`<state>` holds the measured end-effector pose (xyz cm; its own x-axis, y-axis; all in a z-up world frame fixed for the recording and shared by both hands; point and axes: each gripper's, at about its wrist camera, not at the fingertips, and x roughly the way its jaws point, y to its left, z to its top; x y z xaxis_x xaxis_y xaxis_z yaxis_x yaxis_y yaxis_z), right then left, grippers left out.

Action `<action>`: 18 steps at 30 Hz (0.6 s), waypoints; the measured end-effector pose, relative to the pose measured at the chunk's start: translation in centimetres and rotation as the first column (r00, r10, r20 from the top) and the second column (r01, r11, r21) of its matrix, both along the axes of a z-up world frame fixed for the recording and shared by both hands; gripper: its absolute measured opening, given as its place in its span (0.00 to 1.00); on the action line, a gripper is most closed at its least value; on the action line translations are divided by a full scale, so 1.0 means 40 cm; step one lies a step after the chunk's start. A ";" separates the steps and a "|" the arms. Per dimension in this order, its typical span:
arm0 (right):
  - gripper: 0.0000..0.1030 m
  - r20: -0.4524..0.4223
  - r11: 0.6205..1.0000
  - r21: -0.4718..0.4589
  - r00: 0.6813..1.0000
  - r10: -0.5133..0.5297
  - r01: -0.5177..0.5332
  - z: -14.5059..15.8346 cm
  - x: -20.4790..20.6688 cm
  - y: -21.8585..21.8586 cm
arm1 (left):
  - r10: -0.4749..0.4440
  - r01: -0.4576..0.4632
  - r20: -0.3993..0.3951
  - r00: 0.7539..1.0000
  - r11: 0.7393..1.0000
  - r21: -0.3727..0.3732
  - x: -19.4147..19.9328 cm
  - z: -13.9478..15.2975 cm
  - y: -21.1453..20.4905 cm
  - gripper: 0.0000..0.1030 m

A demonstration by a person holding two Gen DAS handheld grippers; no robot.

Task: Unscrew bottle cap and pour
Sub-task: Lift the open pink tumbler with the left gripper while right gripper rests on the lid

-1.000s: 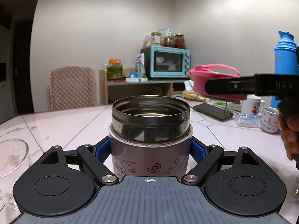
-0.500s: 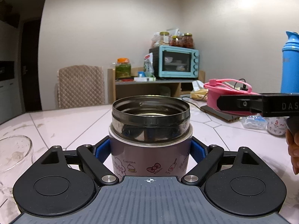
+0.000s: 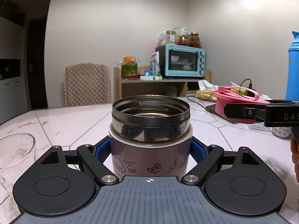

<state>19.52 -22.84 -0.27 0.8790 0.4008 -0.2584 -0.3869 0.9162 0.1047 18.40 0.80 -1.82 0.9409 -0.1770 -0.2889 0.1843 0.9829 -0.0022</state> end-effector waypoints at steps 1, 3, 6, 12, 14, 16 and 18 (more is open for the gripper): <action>0.83 -0.001 1.000 -0.002 1.000 -0.003 0.003 0.000 0.000 0.000 | 0.001 -0.001 -0.001 1.000 1.000 0.000 0.000 0.000 0.000 0.87; 0.83 -0.003 1.000 -0.004 1.000 -0.006 0.006 -0.001 0.001 -0.001 | 0.004 -0.004 -0.002 1.000 1.000 0.000 -0.001 0.000 -0.001 0.87; 0.83 -0.013 1.000 -0.011 1.000 -0.015 0.015 -0.005 0.003 -0.002 | 0.009 -0.009 -0.005 1.000 1.000 0.001 -0.001 0.001 -0.003 0.87; 0.83 -0.028 0.999 -0.021 0.999 -0.029 0.029 -0.010 0.007 0.000 | 0.018 -0.018 -0.009 1.000 1.000 0.001 -0.002 -0.001 -0.006 0.87; 0.83 -0.032 0.999 -0.027 0.999 -0.033 0.032 -0.012 0.007 0.002 | 0.021 -0.021 -0.011 1.000 1.000 0.001 -0.002 -0.001 -0.007 0.87; 0.83 -0.036 0.999 -0.033 0.999 -0.037 0.036 -0.013 0.008 0.004 | 0.025 -0.025 -0.012 1.000 1.000 0.001 -0.002 -0.002 -0.007 0.87; 0.83 -0.040 0.998 -0.040 0.998 -0.041 0.040 -0.014 0.009 0.006 | 0.028 -0.028 -0.012 1.000 1.000 0.000 -0.002 -0.004 -0.008 0.87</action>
